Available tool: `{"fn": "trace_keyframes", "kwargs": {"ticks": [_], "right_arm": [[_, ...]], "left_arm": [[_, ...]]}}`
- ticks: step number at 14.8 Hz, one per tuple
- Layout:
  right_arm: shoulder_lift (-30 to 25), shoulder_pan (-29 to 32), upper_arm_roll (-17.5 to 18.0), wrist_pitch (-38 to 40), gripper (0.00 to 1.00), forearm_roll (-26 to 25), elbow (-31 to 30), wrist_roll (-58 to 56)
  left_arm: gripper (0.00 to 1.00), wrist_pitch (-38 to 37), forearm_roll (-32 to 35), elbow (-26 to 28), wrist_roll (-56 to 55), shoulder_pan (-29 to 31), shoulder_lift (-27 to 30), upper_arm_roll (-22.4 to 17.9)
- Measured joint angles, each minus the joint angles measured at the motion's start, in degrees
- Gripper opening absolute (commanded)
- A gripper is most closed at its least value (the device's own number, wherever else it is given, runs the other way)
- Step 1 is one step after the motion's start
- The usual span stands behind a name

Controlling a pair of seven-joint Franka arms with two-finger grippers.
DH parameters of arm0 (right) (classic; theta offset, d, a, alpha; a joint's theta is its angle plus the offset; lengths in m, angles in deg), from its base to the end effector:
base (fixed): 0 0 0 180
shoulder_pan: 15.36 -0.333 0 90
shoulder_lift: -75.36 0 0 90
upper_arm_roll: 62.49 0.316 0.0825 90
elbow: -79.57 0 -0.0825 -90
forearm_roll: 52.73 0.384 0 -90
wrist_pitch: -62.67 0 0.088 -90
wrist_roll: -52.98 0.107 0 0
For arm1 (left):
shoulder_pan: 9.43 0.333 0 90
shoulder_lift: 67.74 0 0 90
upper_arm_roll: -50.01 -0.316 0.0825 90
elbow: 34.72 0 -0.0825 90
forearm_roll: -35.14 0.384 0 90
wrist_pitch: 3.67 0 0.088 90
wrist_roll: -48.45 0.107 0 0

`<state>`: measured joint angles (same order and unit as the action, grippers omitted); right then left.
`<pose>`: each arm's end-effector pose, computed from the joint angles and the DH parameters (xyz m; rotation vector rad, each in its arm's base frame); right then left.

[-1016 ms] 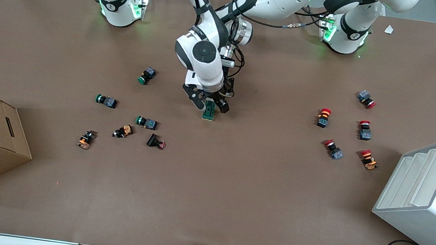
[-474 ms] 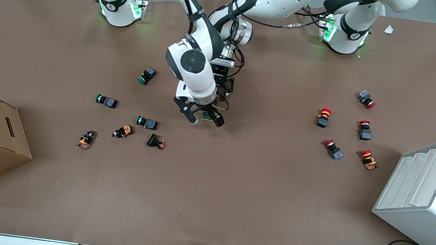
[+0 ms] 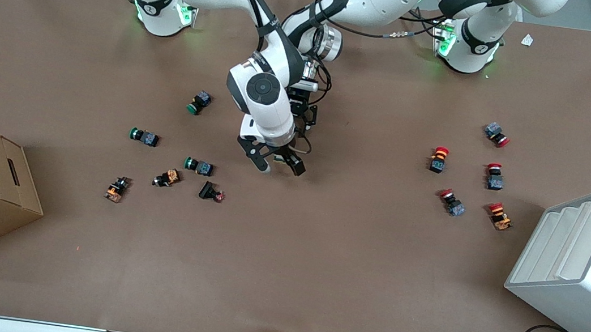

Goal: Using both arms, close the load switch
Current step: 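Release the switch and raise both grippers away from it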

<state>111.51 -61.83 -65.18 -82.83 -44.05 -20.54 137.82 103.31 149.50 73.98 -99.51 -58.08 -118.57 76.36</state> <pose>0.4915 0.4730 0.2280 -2.7175 1.1864 -0.0126 0.2192 -0.5522 0.0643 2.5678 -0.1716 1.6753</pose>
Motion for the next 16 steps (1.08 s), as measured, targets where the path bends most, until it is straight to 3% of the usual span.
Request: {"fn": "trace_keyframes", "kwargs": {"ticks": [8, 12, 16], "right_arm": [[3.78, 0.9, -0.07, -3.08, 1.0, -0.04, 2.41, -1.92], [3.34, 5.49, -0.37, 6.0, 1.0, -0.03, 6.18, -9.35], [-1.2, 12.04, -0.6, 17.5, 1.0, -0.04, 8.13, -22.77]], "left_arm": [[1.0, -0.01, -0.02, -0.01, -0.07, 0.0, 0.0, 0.01], [1.0, -0.03, -3.63, -0.95, 0.04, -0.02, 0.06, 0.73], [1.0, -0.01, -13.57, -2.02, 2.04, -0.03, 1.42, 3.59]]}}
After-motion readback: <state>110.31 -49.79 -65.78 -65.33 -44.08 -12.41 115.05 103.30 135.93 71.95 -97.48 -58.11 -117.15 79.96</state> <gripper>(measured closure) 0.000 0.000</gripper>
